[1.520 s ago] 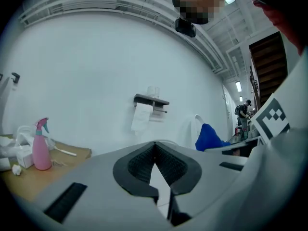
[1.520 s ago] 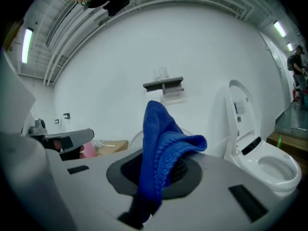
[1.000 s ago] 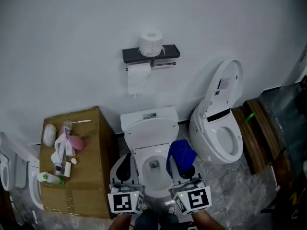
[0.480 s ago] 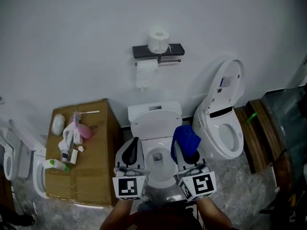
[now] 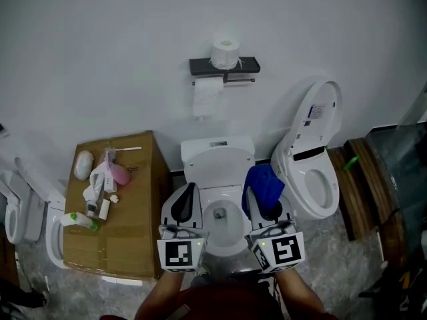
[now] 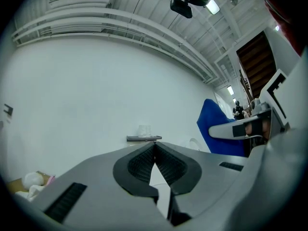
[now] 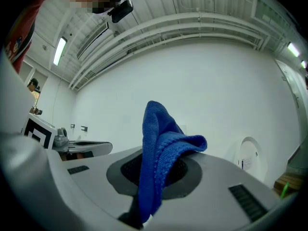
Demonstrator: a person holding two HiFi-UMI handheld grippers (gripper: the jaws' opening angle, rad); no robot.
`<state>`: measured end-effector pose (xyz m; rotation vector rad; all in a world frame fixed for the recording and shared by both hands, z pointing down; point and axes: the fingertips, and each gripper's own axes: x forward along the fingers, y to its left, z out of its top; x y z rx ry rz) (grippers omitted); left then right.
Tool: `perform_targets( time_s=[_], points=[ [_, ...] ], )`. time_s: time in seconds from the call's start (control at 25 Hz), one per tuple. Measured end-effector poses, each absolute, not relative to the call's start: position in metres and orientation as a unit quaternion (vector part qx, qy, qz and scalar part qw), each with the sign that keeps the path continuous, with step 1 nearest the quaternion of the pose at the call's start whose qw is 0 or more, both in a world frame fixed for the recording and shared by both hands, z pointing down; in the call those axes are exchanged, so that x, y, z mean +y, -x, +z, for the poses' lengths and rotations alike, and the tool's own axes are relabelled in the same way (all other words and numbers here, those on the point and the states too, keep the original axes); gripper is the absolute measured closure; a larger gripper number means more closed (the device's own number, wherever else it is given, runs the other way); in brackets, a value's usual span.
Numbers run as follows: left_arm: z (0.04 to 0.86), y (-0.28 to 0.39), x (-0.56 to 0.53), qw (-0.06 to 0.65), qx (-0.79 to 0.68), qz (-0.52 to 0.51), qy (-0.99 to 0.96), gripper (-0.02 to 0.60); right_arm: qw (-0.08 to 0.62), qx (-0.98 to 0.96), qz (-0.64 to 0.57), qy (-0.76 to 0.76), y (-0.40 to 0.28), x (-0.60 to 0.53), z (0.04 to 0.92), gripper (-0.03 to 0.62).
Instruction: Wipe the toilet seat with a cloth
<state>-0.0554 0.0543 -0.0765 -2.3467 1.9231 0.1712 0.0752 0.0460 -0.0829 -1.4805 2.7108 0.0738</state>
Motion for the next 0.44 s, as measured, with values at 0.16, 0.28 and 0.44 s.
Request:
perform_targets(
  time_s=[0.16,0.28,0.44],
  points=[
    [-0.071,0.061,0.056,0.052,0.635,0.052,0.769,0.566,0.022,0.876,0.023,0.480,-0.073,0.045,-0.077,0.533],
    [-0.071,0.061,0.060,0.055,0.635,0.051,0.769,0.566,0.021,0.877,0.024,0.480,-0.073,0.048,-0.076,0.533],
    [-0.072,0.056,0.067,0.066,0.630,0.054,0.772,0.566,0.019,0.875,0.026,0.483,-0.079,0.056,-0.077,0.533]
  ],
)
